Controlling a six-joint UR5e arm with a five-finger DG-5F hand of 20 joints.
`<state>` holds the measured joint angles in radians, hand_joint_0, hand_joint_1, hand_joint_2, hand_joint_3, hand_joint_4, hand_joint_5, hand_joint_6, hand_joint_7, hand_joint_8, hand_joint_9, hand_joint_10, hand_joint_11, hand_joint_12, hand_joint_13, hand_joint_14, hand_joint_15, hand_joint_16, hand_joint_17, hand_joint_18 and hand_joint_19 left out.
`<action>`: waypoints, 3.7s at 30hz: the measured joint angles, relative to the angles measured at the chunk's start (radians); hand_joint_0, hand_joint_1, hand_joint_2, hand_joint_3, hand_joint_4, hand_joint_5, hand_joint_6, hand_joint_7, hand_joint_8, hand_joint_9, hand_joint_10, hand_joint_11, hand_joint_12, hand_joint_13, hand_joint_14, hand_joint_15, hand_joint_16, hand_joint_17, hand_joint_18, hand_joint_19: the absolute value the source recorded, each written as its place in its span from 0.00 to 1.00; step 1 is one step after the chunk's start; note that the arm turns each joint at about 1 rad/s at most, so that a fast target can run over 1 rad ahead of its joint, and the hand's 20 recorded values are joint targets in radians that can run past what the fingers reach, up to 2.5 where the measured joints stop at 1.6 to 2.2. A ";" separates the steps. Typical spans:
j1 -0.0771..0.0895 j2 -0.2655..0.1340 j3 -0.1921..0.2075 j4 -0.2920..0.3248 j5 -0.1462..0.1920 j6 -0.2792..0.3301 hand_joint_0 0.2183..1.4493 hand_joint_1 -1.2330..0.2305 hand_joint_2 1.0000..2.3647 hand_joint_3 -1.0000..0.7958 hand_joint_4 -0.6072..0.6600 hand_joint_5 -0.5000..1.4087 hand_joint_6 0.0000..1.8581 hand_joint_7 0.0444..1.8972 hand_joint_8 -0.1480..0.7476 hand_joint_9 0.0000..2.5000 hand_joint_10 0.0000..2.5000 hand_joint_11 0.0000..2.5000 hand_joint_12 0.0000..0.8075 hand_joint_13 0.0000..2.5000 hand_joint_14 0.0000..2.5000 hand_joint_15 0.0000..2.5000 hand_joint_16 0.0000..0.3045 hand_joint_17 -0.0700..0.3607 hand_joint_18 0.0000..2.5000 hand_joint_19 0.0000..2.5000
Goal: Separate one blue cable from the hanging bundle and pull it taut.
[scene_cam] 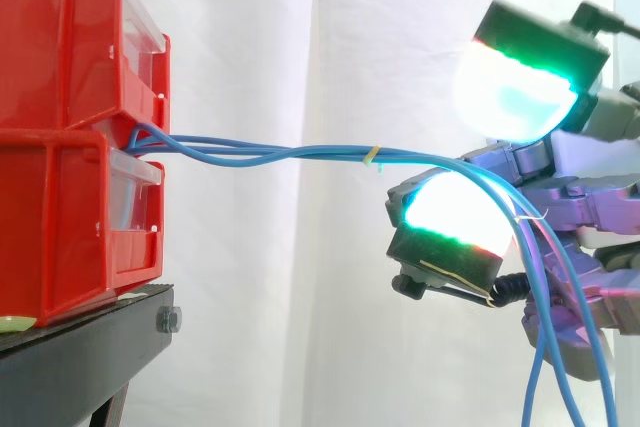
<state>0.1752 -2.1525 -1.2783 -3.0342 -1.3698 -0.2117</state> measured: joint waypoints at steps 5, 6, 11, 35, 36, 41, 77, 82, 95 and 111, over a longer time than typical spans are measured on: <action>0.000 0.000 0.000 0.000 0.000 0.001 0.34 0.38 0.00 0.28 0.45 0.34 0.27 0.69 0.26 0.84 0.01 0.24 0.32 0.58 0.01 0.30 0.13 0.36 0.39 0.34; 0.000 0.000 0.000 0.000 0.000 0.001 0.34 0.38 0.00 0.28 0.45 0.34 0.27 0.69 0.26 0.84 0.01 0.24 0.32 0.58 0.01 0.30 0.13 0.36 0.39 0.34; 0.000 0.000 0.000 0.000 0.000 0.004 0.44 0.30 0.00 0.28 0.45 0.34 0.27 0.68 0.27 0.85 0.01 0.25 0.33 0.58 0.01 0.30 0.12 0.36 0.40 0.34; -0.005 0.000 0.000 -0.009 -0.009 0.004 0.15 0.64 0.00 0.28 0.50 0.35 0.27 0.71 0.30 0.85 0.01 0.21 0.37 0.60 0.01 0.27 0.19 0.46 0.43 0.29; -0.005 0.000 0.000 -0.009 -0.009 0.004 0.16 0.66 0.00 0.28 0.50 0.35 0.27 0.71 0.29 0.85 0.01 0.21 0.37 0.60 0.01 0.27 0.18 0.46 0.43 0.29; -0.006 0.000 0.000 -0.013 -0.009 0.005 0.25 0.67 0.00 0.28 0.46 0.34 0.27 0.70 0.27 0.84 0.01 0.23 0.33 0.58 0.01 0.29 0.15 0.40 0.38 0.33; -0.006 0.000 0.000 -0.017 -0.009 0.005 0.13 0.48 0.00 0.28 0.50 0.35 0.27 0.71 0.32 0.85 0.01 0.22 0.38 0.60 0.01 0.27 0.19 0.46 0.43 0.29; -0.006 0.000 0.000 -0.017 -0.009 0.005 0.19 0.58 0.00 0.28 0.50 0.34 0.28 0.70 0.31 0.84 0.01 0.22 0.36 0.58 0.01 0.28 0.17 0.44 0.39 0.32; -0.006 0.000 0.000 -0.017 -0.009 0.005 0.43 0.37 0.01 0.41 0.44 0.34 0.27 0.70 0.28 0.84 0.01 0.25 0.33 0.57 0.01 0.30 0.13 0.37 0.37 0.34; -0.006 0.001 0.000 -0.017 -0.009 0.005 0.43 0.17 0.01 0.37 0.41 0.34 0.27 0.70 0.30 0.82 0.01 0.26 0.33 0.56 0.01 0.30 0.12 0.36 0.37 0.33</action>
<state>0.1693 -2.1514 -1.2783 -3.0511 -1.3790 -0.2071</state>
